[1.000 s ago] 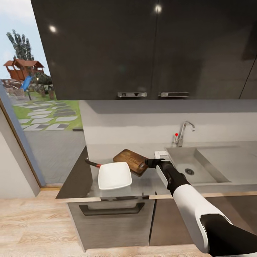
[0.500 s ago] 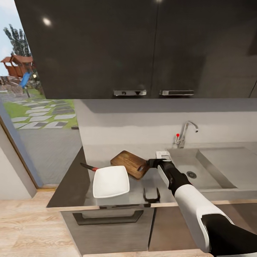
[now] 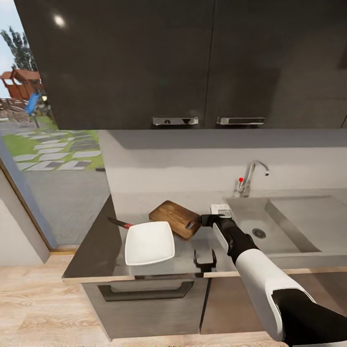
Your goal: In the kitchen, take the Vidalia onion out of the sink, dice it on the chopping board with the paring knife, put the diced onion into the bowl on the countertop, then place both the paring knife and the chopping board into the sink.
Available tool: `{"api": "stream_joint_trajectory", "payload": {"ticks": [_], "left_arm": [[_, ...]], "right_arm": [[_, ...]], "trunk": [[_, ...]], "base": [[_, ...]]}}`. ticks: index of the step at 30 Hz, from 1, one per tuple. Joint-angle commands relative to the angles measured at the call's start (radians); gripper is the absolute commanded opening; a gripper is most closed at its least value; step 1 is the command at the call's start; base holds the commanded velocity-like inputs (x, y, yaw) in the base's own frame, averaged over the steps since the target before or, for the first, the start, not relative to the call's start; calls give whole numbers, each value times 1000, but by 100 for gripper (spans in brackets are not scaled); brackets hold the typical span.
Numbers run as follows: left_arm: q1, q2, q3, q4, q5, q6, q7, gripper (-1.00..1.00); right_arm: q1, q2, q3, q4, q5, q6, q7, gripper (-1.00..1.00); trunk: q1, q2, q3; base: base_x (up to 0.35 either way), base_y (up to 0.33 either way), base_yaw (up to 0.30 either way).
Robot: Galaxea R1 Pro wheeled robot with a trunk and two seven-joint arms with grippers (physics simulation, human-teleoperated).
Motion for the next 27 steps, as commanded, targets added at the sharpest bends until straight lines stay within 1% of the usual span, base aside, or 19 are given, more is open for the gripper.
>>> {"api": "stream_joint_trajectory", "payload": {"ticks": [1,10,22,27], "left_arm": [[0,0,0,-1,-1,-1,0,100],[1,0,-1,-1,-1,-1,1,100],[1,-1,-2,-1,-1,-1,1,100],[1,-1,-3,-1,-1,-1,1,100]], "right_arm": [[-1,0,3,-1,0,6,-5,100],[-1,0,3,-1,0,6,-6,100],[-1,0,3,-1,0,6,-5,100],[-1,0,3,-1,0,6,-6,100]], "trunk": [[1,-2,-4],[1,-2,-18],[1,-2,-37],[1,-2,-45]], "base": [[0,0,0],[112,-14,0],[7,-1,0],[42,101,0]]}}
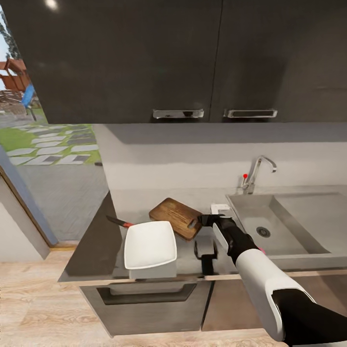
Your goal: In the kitchen, take the Vidalia onion out of the sink, dice it on the chopping board with the paring knife, put the diced onion into the bowl on the countertop, then place both the paring knife and the chopping board into the sink.
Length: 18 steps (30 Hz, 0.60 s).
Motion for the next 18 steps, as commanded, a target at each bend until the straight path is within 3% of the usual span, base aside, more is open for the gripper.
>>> {"api": "stream_joint_trajectory", "payload": {"ticks": [1,18], "left_arm": [[0,0,0,-1,-1,-1,0,100],[0,0,0,12,-2,-1,-1,100]], "right_arm": [[-1,0,3,-1,0,6,-5,100],[-1,0,3,-1,0,6,-4,100]], "trunk": [[1,-2,-4],[1,-2,-31]], "base": [[50,95,0],[24,20,0]]}}
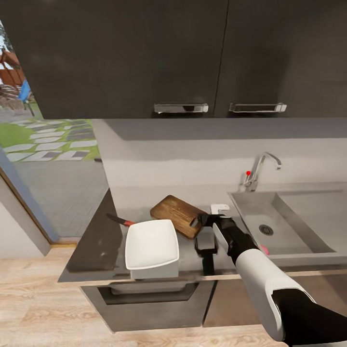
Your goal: In the kitchen, take the Vidalia onion out of the sink, dice it on the chopping board with the paring knife, put the diced onion into the bowl on the countertop, then place both the paring knife and the chopping board into the sink.
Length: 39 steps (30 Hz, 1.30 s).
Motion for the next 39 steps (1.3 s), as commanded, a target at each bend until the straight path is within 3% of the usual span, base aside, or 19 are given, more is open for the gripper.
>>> {"api": "stream_joint_trajectory", "payload": {"ticks": [1,25,39], "left_arm": [[0,-1,0,-1,-1,-1,0,100],[0,-1,-1,-1,-1,-2,0,100],[0,-1,0,3,-1,-10,0,100]], "right_arm": [[-1,0,3,-1,0,6,-5,100],[-1,0,1,-3,0,6,-6,100],[-1,0,1,-3,0,6,-7,100]], "trunk": [[1,-2,-3],[1,-2,-41],[1,-2,-44]], "base": [[183,58,0],[23,4,0],[0,0,0]]}}
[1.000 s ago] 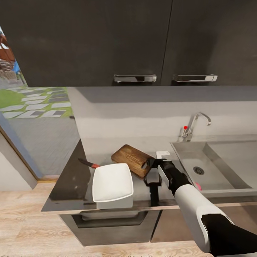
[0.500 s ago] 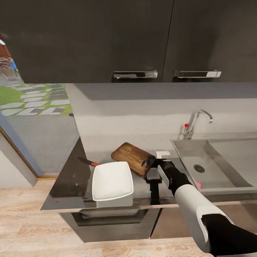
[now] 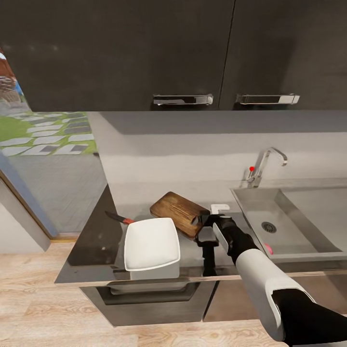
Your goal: In the kitchen, take the Vidalia onion out of the sink, dice it on the chopping board with the paring knife, put the diced onion into the bowl on the countertop, then place both the paring knife and the chopping board into the sink.
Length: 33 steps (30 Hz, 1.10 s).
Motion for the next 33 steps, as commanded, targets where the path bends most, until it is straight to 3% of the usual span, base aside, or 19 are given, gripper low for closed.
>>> {"api": "stream_joint_trajectory", "payload": {"ticks": [1,14,33], "left_arm": [[0,0,1,-1,-1,-1,0,100],[0,0,-1,2,-1,-6,0,100],[0,-1,-1,2,-1,-5,0,100]], "right_arm": [[-1,0,3,-1,0,6,-5,100],[-1,0,4,-1,0,6,-6,100],[-1,0,3,-1,0,6,-6,100]], "trunk": [[1,-2,-2],[1,-2,-3],[1,-2,-22]], "base": [[0,0,0],[27,35,0],[1,1,61]]}}
